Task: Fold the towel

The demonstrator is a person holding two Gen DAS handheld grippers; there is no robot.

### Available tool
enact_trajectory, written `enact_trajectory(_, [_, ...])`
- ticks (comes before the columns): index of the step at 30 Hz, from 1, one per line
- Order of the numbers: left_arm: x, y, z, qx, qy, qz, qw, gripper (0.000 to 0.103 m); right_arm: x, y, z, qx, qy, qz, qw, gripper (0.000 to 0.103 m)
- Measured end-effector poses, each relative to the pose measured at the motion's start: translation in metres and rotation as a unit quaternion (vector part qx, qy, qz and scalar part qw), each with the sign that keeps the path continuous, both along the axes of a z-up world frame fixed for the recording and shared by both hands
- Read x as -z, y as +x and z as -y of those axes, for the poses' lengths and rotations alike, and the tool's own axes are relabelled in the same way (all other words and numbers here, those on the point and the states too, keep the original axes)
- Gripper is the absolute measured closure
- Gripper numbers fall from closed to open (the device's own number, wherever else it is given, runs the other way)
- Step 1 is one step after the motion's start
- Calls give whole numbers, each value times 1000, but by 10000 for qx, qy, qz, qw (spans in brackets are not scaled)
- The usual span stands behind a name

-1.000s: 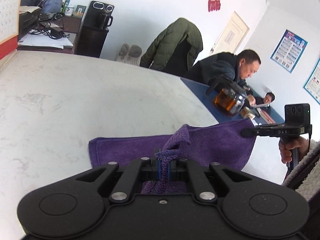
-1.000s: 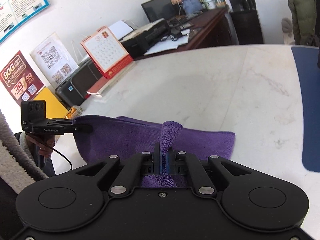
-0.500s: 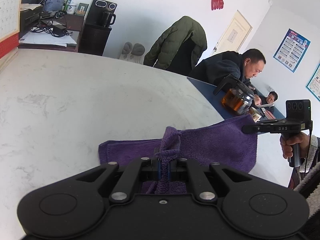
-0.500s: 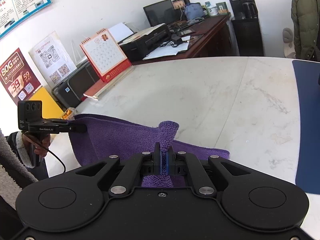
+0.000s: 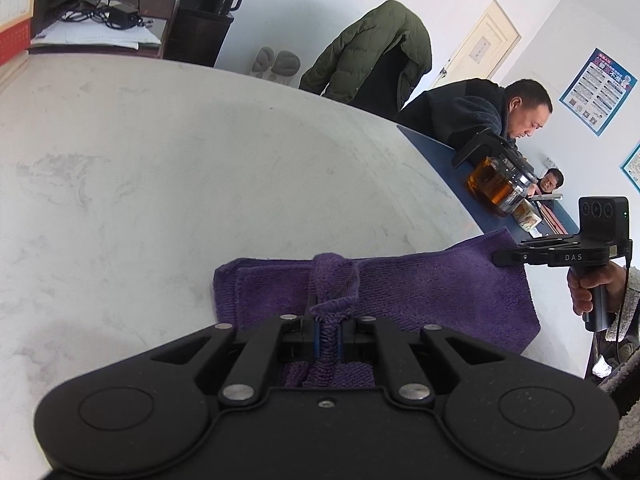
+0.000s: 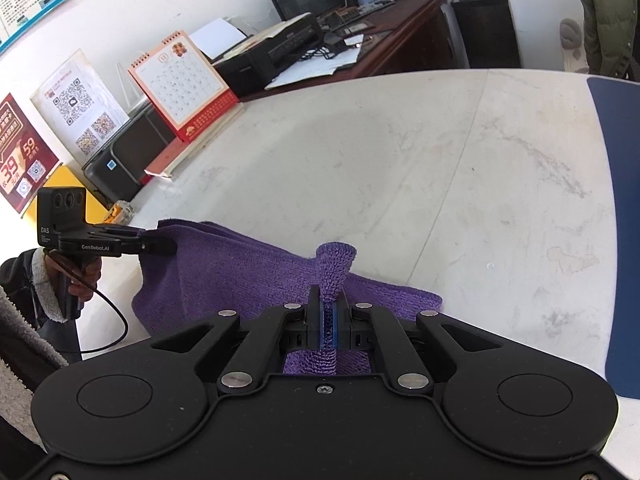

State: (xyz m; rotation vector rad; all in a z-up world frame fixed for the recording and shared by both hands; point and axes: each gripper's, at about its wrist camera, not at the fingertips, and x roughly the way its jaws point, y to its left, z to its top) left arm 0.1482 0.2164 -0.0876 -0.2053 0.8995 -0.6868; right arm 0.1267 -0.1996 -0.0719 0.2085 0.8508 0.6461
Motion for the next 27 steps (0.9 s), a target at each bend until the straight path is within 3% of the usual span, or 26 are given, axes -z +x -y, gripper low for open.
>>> enact_trajectory(16, [-7, 25, -19, -673, 367, 197, 9969, 94, 21, 5, 7, 200, -35, -306, 9993, 99])
enact_trajectory(20, [-22, 21, -19, -801, 405, 444, 9950, 94, 18, 1, 7, 361, -78, -210, 9991, 92])
enact_trajectory(24, [-42, 10, -7, -656, 315, 708, 9948, 94, 1, -11, 21, 1018, -190, 204, 9944, 87])
enact_trajectory(27, [-43, 2, 13, -100, 139, 527, 9985, 89, -13, -20, 20, 1223, -322, 474, 9908, 87])
